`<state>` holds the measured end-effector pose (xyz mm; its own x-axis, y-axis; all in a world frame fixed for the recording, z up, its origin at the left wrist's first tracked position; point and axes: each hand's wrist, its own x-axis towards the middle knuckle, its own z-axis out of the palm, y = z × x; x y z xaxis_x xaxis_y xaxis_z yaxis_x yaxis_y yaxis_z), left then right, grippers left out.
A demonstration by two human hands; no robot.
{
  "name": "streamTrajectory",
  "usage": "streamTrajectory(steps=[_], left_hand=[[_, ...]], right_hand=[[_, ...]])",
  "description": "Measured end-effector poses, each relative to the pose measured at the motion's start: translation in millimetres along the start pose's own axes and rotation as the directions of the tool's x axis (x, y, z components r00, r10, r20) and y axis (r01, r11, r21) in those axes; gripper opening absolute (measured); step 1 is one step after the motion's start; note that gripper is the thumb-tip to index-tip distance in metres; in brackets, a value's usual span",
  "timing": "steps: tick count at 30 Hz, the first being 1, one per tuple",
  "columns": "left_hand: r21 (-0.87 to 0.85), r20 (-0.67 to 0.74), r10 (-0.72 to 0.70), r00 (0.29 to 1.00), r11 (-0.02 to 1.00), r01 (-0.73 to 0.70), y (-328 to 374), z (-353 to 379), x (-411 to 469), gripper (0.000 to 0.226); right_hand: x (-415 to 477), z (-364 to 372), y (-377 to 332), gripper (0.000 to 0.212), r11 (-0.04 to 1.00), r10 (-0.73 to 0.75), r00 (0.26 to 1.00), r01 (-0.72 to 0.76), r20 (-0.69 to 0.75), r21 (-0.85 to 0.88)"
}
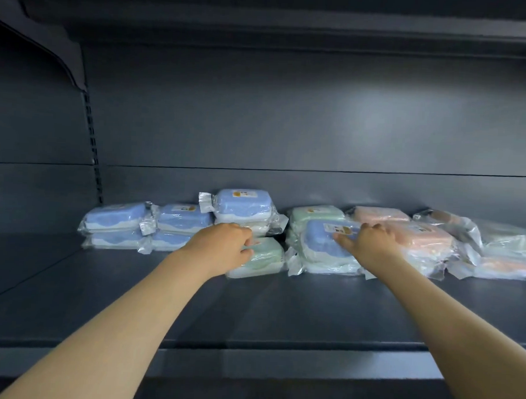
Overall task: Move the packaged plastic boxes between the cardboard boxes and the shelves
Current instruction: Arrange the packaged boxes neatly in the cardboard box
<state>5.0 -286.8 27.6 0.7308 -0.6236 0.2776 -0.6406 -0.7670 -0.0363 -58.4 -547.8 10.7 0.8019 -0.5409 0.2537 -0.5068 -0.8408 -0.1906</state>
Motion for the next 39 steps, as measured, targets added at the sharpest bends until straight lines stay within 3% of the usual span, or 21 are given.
streamTrajectory(steps=[7,13,17,20,23,27,30,32,37,39], left_hand=[[-0.099,-0.130,-0.193,0.973,0.979,0.181,-15.0,2.3,28.8,0.022],[-0.209,-0.264,-0.437,0.860,0.896,0.391,-25.1,-3.7,73.7,0.036],[-0.345,-0.143,-0.635,0.759,0.751,0.563,-28.7,6.8,97.1,0.056],[-0.456,0.027,-0.663,0.748,0.658,0.599,-33.2,20.9,108.3,0.071],[-0.601,0.110,-0.675,0.730,0.540,0.589,-34.7,25.3,111.1,0.078],[-0.745,0.110,-0.680,0.725,0.426,0.513,-30.2,25.0,107.6,0.073],[-0.857,0.112,-0.707,0.698,0.287,0.428,-29.3,29.5,106.3,0.083],[-0.869,0.084,-0.713,0.696,0.289,0.401,-25.9,31.3,103.3,0.084],[-0.864,-0.111,-0.704,0.701,0.418,0.282,-12.8,27.0,87.5,0.073],[-0.899,-0.144,-0.699,0.700,0.389,0.204,-10.1,24.6,78.4,0.067]], right_hand=[[5.1,5.6,6.8,0.082,0.967,0.049,0.999,-0.054,0.024,0.249],[-2.2,24.6,2.2,0.104,0.903,0.165,0.985,-0.128,-0.058,0.410],[-5.1,27.9,4.3,0.104,0.893,0.191,0.981,-0.161,-0.031,0.421],[-10.6,29.4,6.6,0.101,0.887,0.181,0.981,-0.133,-0.068,0.441],[-17.5,32.7,5.6,0.099,0.876,0.174,0.979,-0.104,-0.109,0.471],[-24.3,37.1,4.0,0.098,0.825,0.176,0.977,-0.079,-0.122,0.560],[-31.8,36.1,-0.1,0.095,0.804,0.180,0.973,-0.062,-0.143,0.591],[-37.1,35.1,-2.9,0.091,0.784,0.190,0.970,-0.056,-0.153,0.619],[-51.0,31.2,-10.5,0.092,0.703,0.207,0.961,-0.014,-0.186,0.711],[-58.7,29.0,-12.5,0.092,0.666,0.211,0.958,0.002,-0.191,0.746]])
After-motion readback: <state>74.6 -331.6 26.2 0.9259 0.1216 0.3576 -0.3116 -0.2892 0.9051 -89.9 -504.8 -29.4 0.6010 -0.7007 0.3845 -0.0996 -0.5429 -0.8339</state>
